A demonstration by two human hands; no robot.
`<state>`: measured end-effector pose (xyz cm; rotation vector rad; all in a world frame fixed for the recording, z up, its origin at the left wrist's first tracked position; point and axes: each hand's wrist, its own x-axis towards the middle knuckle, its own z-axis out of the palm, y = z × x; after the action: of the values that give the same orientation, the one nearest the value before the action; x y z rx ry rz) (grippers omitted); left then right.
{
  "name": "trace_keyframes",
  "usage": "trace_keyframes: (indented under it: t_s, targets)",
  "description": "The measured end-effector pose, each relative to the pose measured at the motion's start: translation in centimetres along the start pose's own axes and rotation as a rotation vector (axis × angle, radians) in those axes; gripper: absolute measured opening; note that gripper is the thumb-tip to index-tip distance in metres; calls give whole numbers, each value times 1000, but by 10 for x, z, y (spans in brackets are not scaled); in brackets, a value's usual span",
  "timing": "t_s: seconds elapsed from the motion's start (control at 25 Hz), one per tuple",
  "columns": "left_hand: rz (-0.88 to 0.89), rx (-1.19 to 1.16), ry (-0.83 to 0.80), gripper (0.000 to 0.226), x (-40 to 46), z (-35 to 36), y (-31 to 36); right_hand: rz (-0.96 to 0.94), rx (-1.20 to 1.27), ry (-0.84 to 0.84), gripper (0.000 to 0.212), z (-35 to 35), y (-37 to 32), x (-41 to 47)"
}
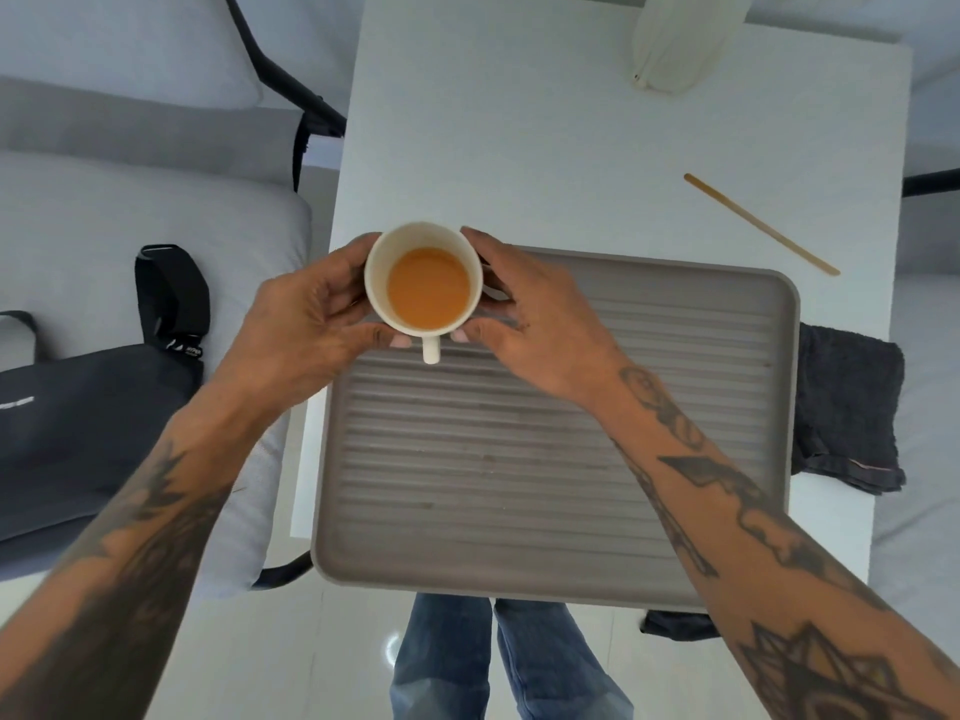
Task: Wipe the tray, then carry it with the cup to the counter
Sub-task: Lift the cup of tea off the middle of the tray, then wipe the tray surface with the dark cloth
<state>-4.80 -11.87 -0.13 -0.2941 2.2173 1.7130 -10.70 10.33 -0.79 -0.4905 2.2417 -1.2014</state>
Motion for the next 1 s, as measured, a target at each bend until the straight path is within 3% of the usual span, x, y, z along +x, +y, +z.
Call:
trace_keyframes:
  t_s: [0.32,0.44,0.52,0.56,0.6,0.72,0.76,0.88,1.0]
  targets:
    - [-120,75,0,96,-7,-21,-9,44,-25,-21,84,-12,-3,-23]
    - [-263,156,143,79,-20,-23,-18,142,-57,388,46,-49,27,-108]
    - [-348,100,106,64,-42,-3,-6,286,-147,625,25,-84,57,-174]
    - [-343,147,79,67,-55,20,14,369,-201,672,23,-102,73,-198]
    - [-270,248,47,62,-60,51,46,438,-276,675,23,-118,90,-213]
    - [278,434,-70,22,-18,170,114,506,-467,566,23,-164,138,-211]
    - [362,500,-111,19,4,214,143,504,-504,512,24,-176,149,-202]
    - [376,837,-281,30,78,314,155,473,-561,381,29,-200,174,-179]
    - [424,1257,-361,40,107,361,134,431,-589,326,40,-210,188,-173]
